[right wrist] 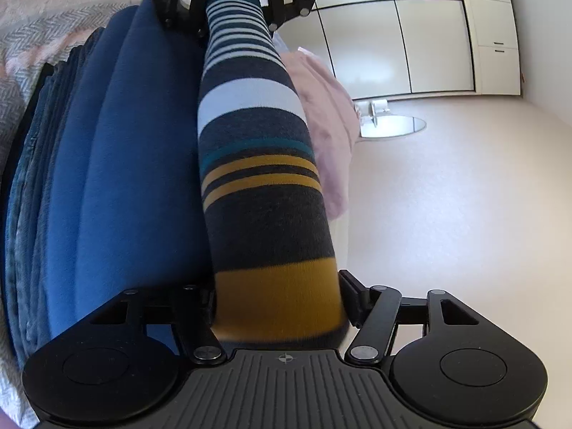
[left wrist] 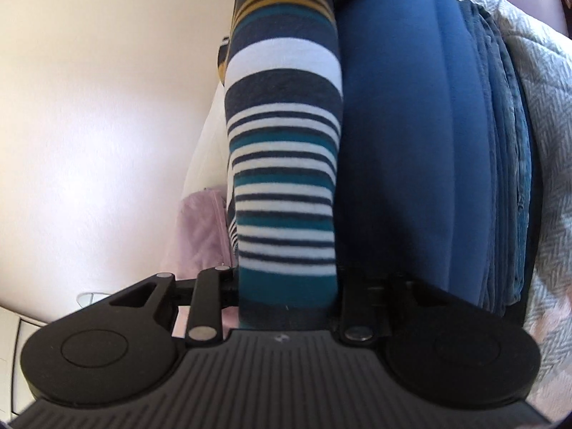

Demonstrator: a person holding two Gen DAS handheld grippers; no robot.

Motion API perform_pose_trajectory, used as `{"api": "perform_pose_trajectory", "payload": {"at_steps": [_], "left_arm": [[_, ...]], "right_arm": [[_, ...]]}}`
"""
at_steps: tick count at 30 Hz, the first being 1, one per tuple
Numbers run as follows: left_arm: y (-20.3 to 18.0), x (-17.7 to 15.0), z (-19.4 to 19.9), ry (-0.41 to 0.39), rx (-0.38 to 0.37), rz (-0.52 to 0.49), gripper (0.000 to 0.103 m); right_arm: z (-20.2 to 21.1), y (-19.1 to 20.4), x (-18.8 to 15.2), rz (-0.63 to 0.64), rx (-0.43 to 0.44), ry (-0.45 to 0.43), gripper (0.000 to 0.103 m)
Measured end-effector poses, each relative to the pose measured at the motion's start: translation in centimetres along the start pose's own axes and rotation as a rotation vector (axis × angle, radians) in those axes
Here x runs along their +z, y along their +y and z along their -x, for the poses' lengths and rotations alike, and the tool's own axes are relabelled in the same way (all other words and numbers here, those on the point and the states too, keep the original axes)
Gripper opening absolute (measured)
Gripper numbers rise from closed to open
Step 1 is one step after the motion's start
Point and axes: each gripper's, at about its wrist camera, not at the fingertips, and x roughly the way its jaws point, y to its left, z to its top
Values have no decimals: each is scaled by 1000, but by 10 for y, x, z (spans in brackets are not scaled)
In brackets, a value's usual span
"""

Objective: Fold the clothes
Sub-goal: 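Carry the folded sweater with both tools toward the blue clothes stack, then lower the folded sweater onto the blue clothes stack with both tools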

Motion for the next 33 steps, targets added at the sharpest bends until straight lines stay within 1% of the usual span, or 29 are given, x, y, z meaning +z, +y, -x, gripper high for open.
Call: {"api": "perform_pose_trajectory", "payload": {"at_steps": [2,5,6,7,8,10,12,14,16,19,21,22,23,25,27,31,33], "left_arm": [[-1,0,-2,0,-1,10,28],[0,1,-7,-4,-10,45,19],[1,1,-7,-7,-10,56,17],[3,2,-6,-8,-7,66,17],[6,3,-4,-12,0,76,16],[13,2,6,-26,22,95,16],[17,0,21,-47,45,115,16],[7,-1,25,-47,27,104,16],[-12,-2,16,-34,-17,64,17],[-19,2,10,-16,-2,49,16],[-10,3,15,-20,15,77,16],[-6,4,17,-23,23,92,16],[-6,4,19,-27,27,97,16],[-17,3,15,-24,9,78,16],[-22,3,10,-18,-2,79,16],[-18,3,-2,-1,-3,126,16],[-18,0,-5,-13,-9,132,16]], "right_arm": [[13,0,-2,-6,2,16,66],[27,-1,-6,-41,20,36,65],[30,-3,-7,-68,34,43,64],[31,-7,-8,-103,54,50,57],[32,-11,-9,-138,75,58,54],[40,-20,-8,-177,99,69,50],[62,-34,-6,-208,95,62,48],[88,-38,-2,-232,80,54,48],[106,-26,0,-224,77,55,48],[109,4,-2,-154,76,73,49],[114,-4,-7,-202,75,74,49],[123,-7,-16,-219,73,70,49],[128,-12,-25,-233,71,65,49],[131,-22,-41,-245,66,58,48],[139,-15,-43,-247,83,65,49],[133,-12,-40,-235,93,55,48],[135,-22,-38,-217,86,44,47]]}}
